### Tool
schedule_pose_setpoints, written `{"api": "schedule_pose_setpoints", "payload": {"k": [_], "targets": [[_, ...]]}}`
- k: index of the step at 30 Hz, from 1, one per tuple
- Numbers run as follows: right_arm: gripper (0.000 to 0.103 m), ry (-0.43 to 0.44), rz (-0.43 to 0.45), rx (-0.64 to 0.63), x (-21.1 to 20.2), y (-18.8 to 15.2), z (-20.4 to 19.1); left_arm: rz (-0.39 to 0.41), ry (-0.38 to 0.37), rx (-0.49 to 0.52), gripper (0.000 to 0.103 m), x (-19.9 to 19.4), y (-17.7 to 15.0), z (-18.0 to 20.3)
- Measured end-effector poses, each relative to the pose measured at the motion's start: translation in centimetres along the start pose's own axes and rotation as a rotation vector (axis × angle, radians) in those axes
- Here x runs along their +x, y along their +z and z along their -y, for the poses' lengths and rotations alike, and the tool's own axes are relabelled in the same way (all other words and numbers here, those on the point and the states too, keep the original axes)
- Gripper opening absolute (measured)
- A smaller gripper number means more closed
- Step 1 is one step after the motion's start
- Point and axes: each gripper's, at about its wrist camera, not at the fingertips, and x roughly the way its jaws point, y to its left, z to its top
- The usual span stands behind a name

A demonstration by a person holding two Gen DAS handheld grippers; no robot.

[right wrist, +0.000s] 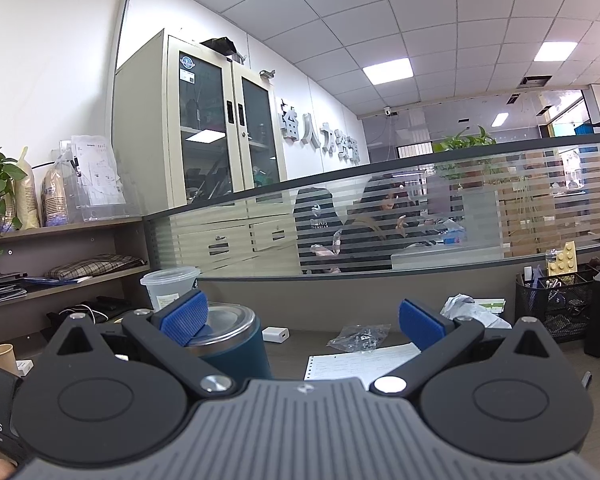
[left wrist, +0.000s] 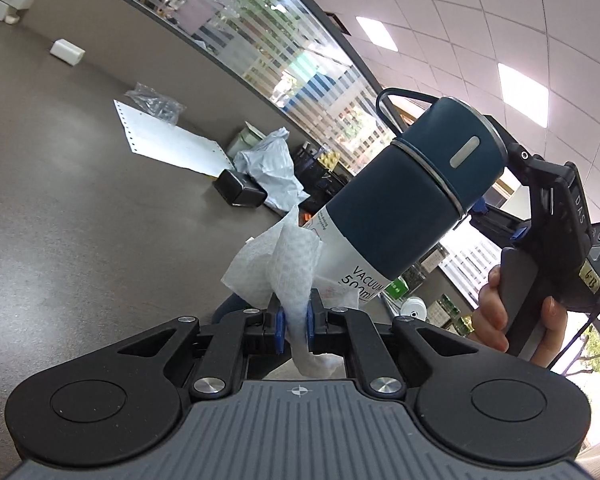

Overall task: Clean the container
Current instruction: 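Wipe the bottle's labelled side with the left gripper while the right gripper holds it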

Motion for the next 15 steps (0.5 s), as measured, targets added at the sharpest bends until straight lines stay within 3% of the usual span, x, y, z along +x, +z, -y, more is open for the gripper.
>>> {"api": "schedule_pose_setpoints", "payload": {"k": [15], "targets": [[0.103, 0.0, 0.0, -0.001, 0.08, 0.41, 0.07, -0.044, 0.03, -0.01, 0.013, 0.62, -0.88, -0.9]]}}
